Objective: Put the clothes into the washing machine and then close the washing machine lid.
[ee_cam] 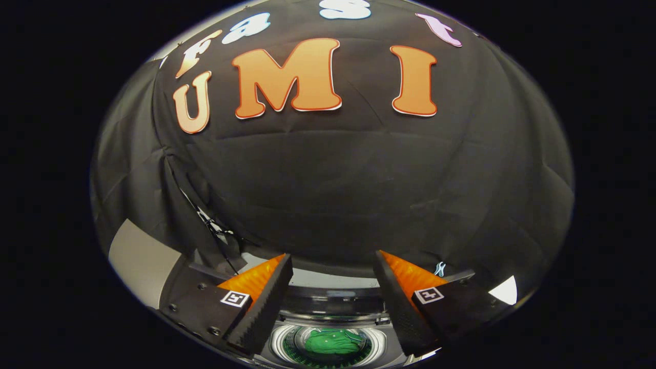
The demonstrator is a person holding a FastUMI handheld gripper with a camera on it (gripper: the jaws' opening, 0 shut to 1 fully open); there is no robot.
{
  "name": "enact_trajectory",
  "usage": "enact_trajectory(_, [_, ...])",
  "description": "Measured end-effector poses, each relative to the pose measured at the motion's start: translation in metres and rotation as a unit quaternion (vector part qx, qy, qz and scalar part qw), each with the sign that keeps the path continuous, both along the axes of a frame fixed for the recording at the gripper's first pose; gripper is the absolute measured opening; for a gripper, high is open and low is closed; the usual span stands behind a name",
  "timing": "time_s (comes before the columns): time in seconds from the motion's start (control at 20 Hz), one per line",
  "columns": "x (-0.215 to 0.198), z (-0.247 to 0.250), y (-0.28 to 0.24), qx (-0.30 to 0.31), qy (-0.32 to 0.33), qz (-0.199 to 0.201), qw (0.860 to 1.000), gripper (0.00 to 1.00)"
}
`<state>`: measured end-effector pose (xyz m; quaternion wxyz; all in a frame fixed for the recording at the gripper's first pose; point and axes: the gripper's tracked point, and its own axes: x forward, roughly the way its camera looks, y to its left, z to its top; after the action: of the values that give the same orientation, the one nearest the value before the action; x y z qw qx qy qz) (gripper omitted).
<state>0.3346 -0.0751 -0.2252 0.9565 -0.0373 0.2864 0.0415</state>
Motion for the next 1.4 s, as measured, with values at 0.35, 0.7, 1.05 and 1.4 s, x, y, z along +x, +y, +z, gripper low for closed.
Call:
enact_trajectory(0.35, [0.018, -0.024, 0.000, 0.010, 0.012, -0.014, 1.000, 1.00])
enact_trajectory(0.7, [0.003, -0.025, 0.000, 0.010, 0.000, -0.010, 1.000, 1.00])
enact_trajectory(1.05, [-0.039, -0.024, -0.002, 0.010, -0.004, -0.011, 1.000, 1.00])
enact_trajectory(1.4, [-0.077, -0.028, -0.009, 0.009, -0.020, -0.014, 1.000, 1.00])
